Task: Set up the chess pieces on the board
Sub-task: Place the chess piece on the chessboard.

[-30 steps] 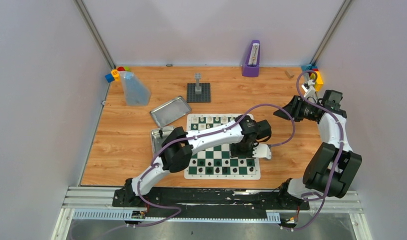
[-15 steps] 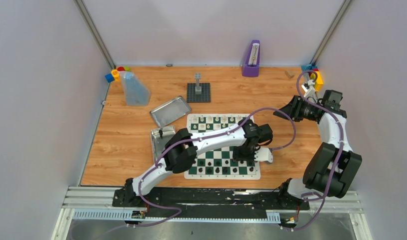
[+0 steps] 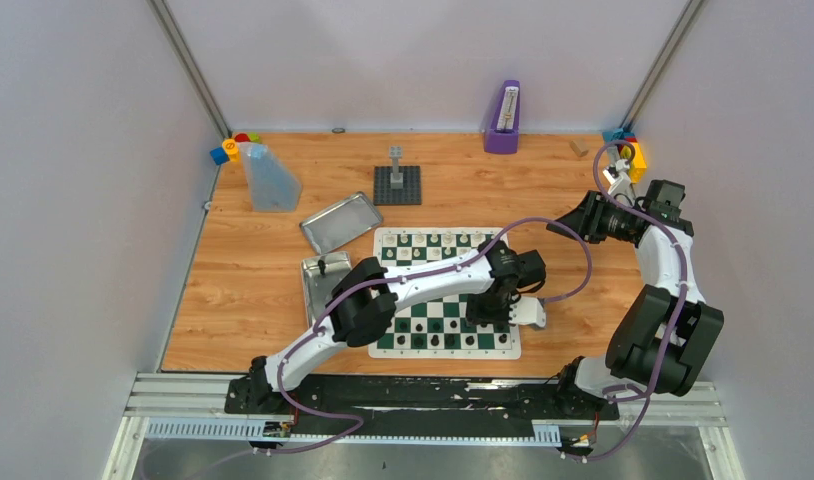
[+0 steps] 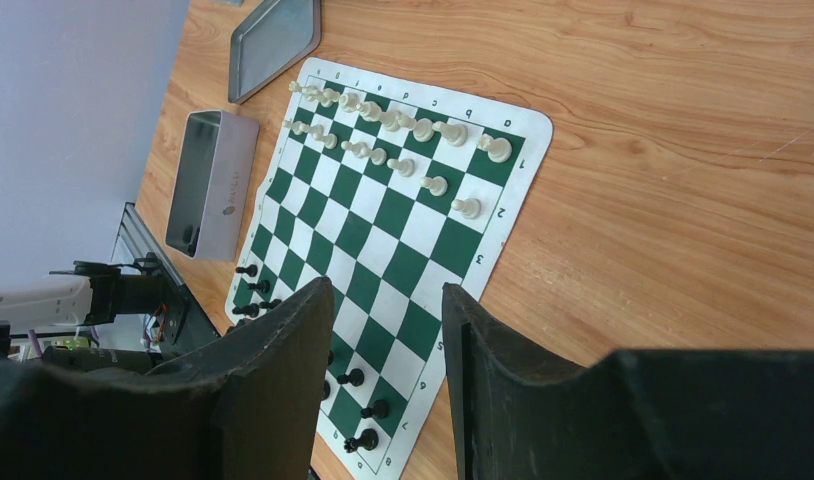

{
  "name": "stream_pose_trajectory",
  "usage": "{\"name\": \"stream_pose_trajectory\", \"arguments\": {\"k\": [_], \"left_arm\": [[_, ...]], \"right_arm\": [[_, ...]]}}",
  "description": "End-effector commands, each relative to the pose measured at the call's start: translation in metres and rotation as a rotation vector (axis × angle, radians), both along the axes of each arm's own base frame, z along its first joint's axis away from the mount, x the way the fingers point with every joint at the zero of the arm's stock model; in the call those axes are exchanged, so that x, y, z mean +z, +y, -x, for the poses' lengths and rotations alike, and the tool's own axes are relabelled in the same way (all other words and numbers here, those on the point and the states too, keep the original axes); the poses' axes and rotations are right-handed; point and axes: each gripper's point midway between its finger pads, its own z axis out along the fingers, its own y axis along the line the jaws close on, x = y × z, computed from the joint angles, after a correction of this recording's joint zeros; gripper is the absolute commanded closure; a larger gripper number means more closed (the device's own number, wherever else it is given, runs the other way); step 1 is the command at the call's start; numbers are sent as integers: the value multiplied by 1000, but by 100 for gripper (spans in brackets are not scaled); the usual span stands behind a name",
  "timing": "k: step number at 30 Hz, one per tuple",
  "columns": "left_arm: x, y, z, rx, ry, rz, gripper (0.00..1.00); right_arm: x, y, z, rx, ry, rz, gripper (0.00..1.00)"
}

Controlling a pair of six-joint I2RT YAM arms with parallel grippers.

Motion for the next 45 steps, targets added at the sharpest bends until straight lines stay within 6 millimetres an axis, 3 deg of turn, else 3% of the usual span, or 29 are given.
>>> {"name": "stream_pose_trajectory", "arguments": {"k": [1,11,19,27,31,32,33,35,38,43,45], "left_arm": [[-4,-9,6,5,6,12,87],[-9,-9,3,3,-10,3,85],[5,-13,-3,12,-44,32,71],[44,-15,-5,18,-79,107,61],[69,-6,-1,9,-86,146,56],[84,-4,-1,6,-100,180,55],[81,4,0,5,-105,162,53],[104,19,-3,12,-146,204,51],[113,44,-16,53,-198,225,48],[115,116,-49,215,-248,204,45],[110,157,-74,358,-242,163,45]], "right_arm": [[16,-1,-6,17,-57,-2,55],[16,-1,-6,20,-56,-5,55],[15,-1,-6,20,-52,-7,55],[13,-1,-6,19,-48,-7,55],[12,-2,-6,18,-44,-9,55],[12,-1,-6,19,-43,-9,55],[12,-1,-6,20,-46,-8,55],[12,-2,-6,19,-46,-7,55],[12,-2,-7,19,-46,-3,55],[8,-3,-7,15,-37,1,55],[5,-4,-8,14,-30,1,55]]}}
